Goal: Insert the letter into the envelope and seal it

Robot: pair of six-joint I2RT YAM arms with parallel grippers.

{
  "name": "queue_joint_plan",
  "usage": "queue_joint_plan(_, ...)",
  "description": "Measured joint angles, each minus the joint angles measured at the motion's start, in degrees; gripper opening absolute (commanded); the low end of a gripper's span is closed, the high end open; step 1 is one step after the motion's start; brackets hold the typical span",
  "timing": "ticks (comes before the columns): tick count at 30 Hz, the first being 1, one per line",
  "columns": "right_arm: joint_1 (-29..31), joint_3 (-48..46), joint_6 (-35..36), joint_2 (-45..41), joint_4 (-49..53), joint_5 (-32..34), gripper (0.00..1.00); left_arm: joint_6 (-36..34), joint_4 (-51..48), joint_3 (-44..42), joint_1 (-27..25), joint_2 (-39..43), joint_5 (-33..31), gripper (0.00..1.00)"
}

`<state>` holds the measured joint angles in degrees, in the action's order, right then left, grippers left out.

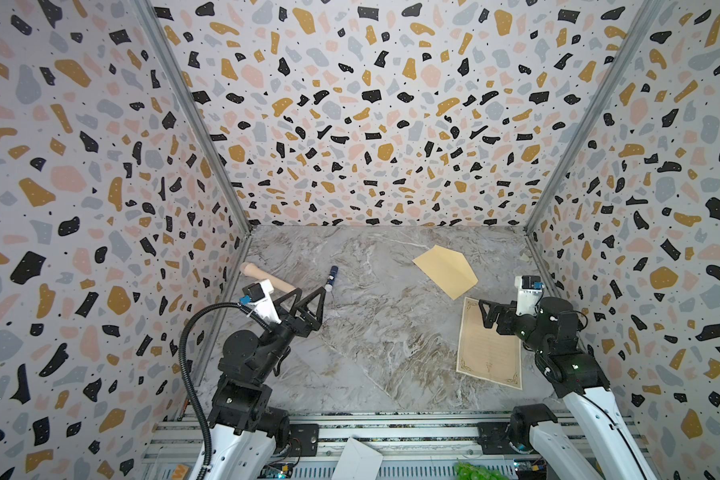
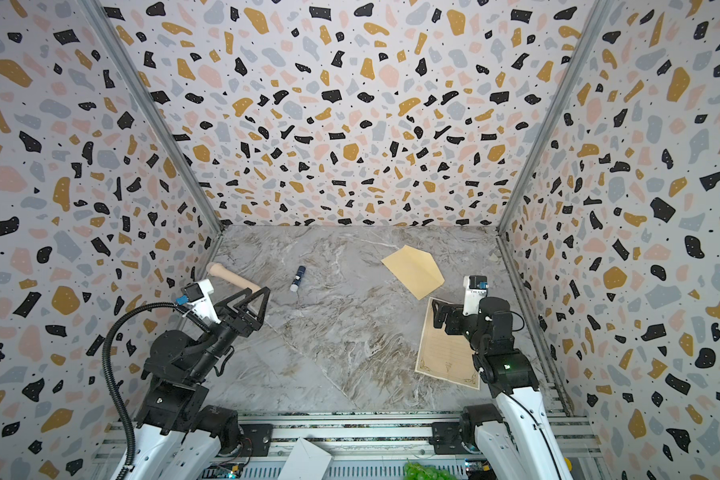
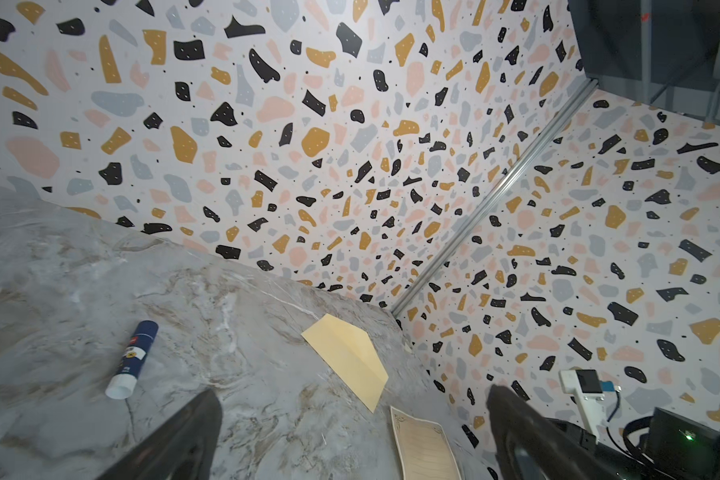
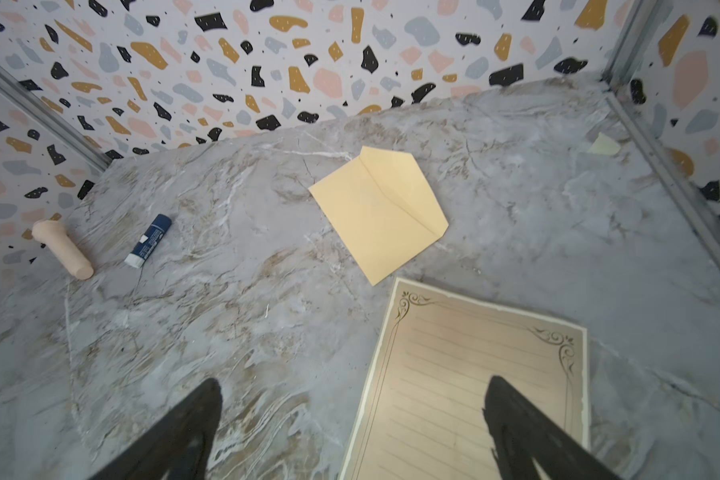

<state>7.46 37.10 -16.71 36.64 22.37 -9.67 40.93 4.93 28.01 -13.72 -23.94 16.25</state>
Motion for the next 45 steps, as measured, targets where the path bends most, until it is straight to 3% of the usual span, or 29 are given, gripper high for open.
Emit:
queue_joint_plan(4,0.0,0.0,-1.4,0.5,1.6,-0.6,0.99,0.2,-0.8,0.1,-5.7,-5.9,-0.2,1.0)
queue_joint_plan(12,-3.0,0.8,-1.0,6.9,1.3,0.4,0.99,-5.0,-0.1,7.5,-29.7,-29.9,-4.9,1.0)
queue_joint_plan(16,-5.9,0.9,-0.7,12.4,-0.1,0.4,0.99,-6.8,2.5,9.5,-34.6,-38.1,-4.2,1.0)
queue_joint_plan(23,-14.6,-0.1,-1.5,19.5,-8.9,-2.4,0.99,-10.1,6.1,18.8,-36.2,-52.7,-1.7,1.0)
queue_joint_plan(30,-22.0,-0.5,-2.4,29.1,-18.1,-7.0,0.99,-17.2,3.4,30.6,-36.0,-61.5,-0.9,1.0)
queue_joint_plan(36,-23.1,-0.4,-2.7,33.2,-21.0,-7.9,0.99,-18.5,3.3,36.1,-34.7,-68.7,2.5,1.0)
queue_joint_plan(45,-24.5,-2.4,-4.6,34.4,-24.7,-5.3,0.99,-17.8,3.2,37.5,-34.1,-75.8,5.8,1.0)
